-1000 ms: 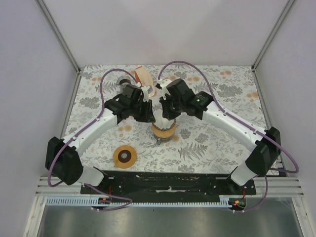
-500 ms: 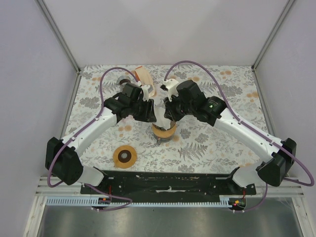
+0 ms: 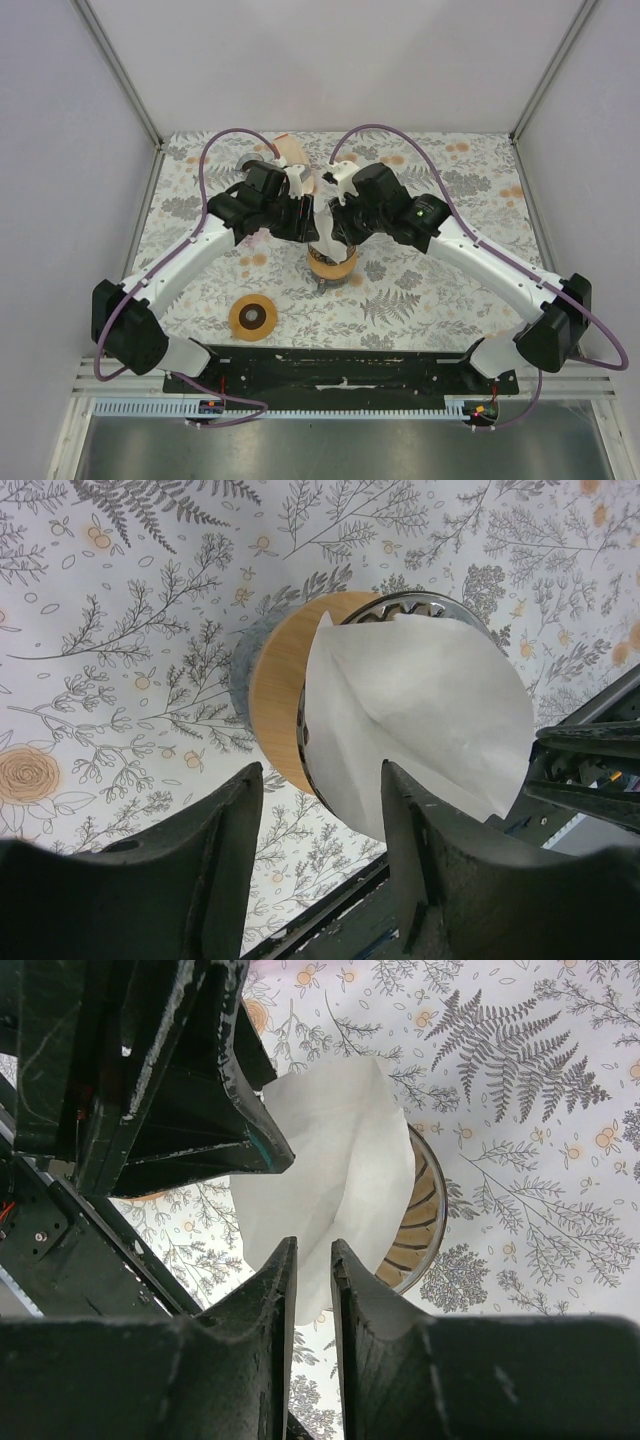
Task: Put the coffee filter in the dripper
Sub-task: Place the coffee filter in the coffee dripper, then move the coffee server to the center of the board.
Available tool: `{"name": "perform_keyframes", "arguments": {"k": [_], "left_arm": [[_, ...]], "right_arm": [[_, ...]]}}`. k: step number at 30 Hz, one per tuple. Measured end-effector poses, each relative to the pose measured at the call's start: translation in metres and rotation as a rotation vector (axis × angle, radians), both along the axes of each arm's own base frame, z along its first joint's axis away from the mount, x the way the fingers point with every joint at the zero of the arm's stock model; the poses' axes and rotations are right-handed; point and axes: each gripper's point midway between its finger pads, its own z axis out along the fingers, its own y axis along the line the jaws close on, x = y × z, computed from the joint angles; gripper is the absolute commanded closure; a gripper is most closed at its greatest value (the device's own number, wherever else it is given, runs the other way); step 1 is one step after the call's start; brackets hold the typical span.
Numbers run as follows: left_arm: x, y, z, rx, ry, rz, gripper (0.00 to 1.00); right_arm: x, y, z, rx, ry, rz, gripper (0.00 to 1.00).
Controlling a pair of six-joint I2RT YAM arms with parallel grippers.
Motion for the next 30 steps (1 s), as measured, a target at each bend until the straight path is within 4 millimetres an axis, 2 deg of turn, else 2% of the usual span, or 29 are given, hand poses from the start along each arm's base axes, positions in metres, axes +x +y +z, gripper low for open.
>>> {"name": "perform_keyframes", "arguments": {"k": [9, 13, 16, 19, 22, 25, 28, 30], "left_arm": [[0.004, 0.0, 0.006, 0.005, -0.027, -0.006, 0.39], [0.008, 0.004, 0.013, 0.023, -0.053, 0.0, 0.36], [0.018, 0.005, 0.031, 0.017, -0.102, 0.007, 0.33], [0.03, 0.009, 0.052, -0.003, -0.156, 0.026, 0.3], [0.042, 0.024, 0.067, -0.01, -0.2, 0.065, 0.26], [0.054, 0.053, 0.079, 0.011, -0.251, 0.14, 0.23], [0.064, 0.086, 0.09, 0.039, -0.297, 0.221, 0.21], [0.067, 0.107, 0.096, 0.054, -0.324, 0.274, 0.2]], "right_arm": [[0.0, 0.0, 0.001, 0.002, -0.001, 0.0, 0.69], [-0.004, 0.003, 0.003, -0.002, -0.013, 0.021, 0.64], [-0.018, 0.011, 0.008, -0.013, -0.058, 0.089, 0.59], [-0.046, 0.03, 0.02, -0.018, -0.135, 0.227, 0.55], [-0.074, 0.046, 0.026, -0.024, -0.231, 0.376, 0.52], [-0.095, 0.062, 0.019, -0.073, -0.316, 0.523, 0.5], [-0.107, 0.082, -0.006, -0.179, -0.406, 0.664, 0.47], [-0.111, 0.095, -0.033, -0.281, -0.455, 0.744, 0.46]]}}
